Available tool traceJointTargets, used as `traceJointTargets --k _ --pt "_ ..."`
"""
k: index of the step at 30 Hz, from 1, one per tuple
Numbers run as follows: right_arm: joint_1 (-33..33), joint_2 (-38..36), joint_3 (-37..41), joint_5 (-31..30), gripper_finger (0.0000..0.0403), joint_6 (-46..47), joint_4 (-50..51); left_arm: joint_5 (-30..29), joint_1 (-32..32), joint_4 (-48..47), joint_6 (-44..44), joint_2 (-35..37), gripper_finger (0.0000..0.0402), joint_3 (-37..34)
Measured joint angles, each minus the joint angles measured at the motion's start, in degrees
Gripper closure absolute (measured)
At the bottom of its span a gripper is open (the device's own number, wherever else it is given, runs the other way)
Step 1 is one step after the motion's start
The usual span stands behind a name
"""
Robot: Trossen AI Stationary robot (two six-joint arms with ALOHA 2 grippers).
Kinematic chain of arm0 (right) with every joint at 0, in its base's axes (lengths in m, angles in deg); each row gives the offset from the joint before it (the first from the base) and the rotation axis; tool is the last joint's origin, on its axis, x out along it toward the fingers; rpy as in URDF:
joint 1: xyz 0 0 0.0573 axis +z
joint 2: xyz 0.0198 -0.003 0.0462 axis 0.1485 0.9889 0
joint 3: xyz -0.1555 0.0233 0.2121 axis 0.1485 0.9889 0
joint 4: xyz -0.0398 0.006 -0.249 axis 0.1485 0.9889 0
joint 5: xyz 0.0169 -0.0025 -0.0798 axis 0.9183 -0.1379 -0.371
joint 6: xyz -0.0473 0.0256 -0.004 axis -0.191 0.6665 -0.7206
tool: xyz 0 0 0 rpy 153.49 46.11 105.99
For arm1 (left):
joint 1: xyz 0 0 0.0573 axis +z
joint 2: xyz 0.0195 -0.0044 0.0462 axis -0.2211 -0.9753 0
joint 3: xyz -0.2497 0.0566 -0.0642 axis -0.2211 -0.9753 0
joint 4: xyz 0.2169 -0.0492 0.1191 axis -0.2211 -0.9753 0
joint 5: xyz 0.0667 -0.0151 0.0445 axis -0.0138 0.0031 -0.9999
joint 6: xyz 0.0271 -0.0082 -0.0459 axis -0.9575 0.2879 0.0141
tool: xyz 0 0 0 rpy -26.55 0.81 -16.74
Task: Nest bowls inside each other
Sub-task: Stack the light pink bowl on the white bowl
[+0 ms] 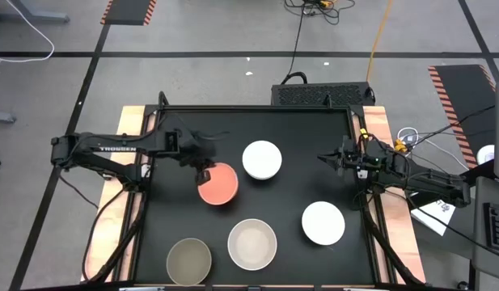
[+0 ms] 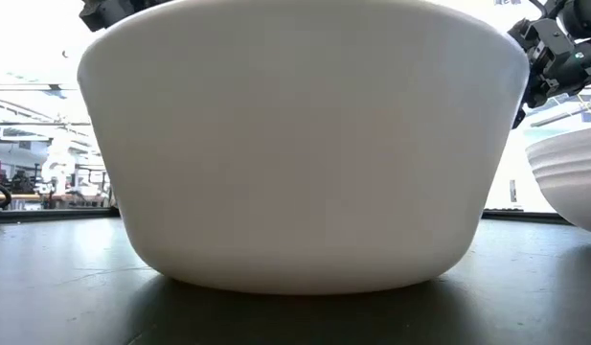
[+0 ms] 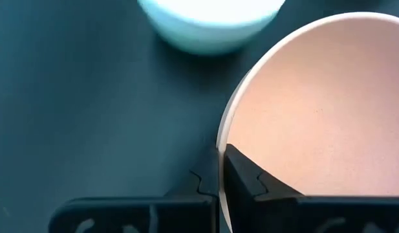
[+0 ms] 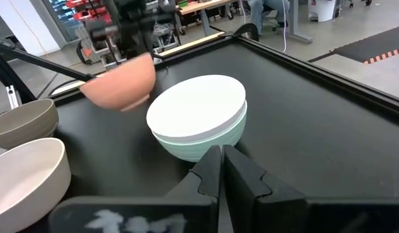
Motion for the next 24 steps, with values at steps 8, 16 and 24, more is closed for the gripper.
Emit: traceJointTargets --k 8,16,24 --pt "0.0 0.0 0.0 0.0 0.0394 0.0 0.0 1.4 4.0 -3.0 -3.8 -5.6 0.0397 14.0" --pt "0.0 0.0 0.0 0.2 0.0394 -0.2 0.1 6.9 6.7 -9.7 -9.5 -20.3 0.0397 34.8" --pt "0.0 0.0 0.0 0.2 0.0394 -0.4 0.1 10.0 8.9 -16.2 -14.7 -34.4 0.0397 48.7"
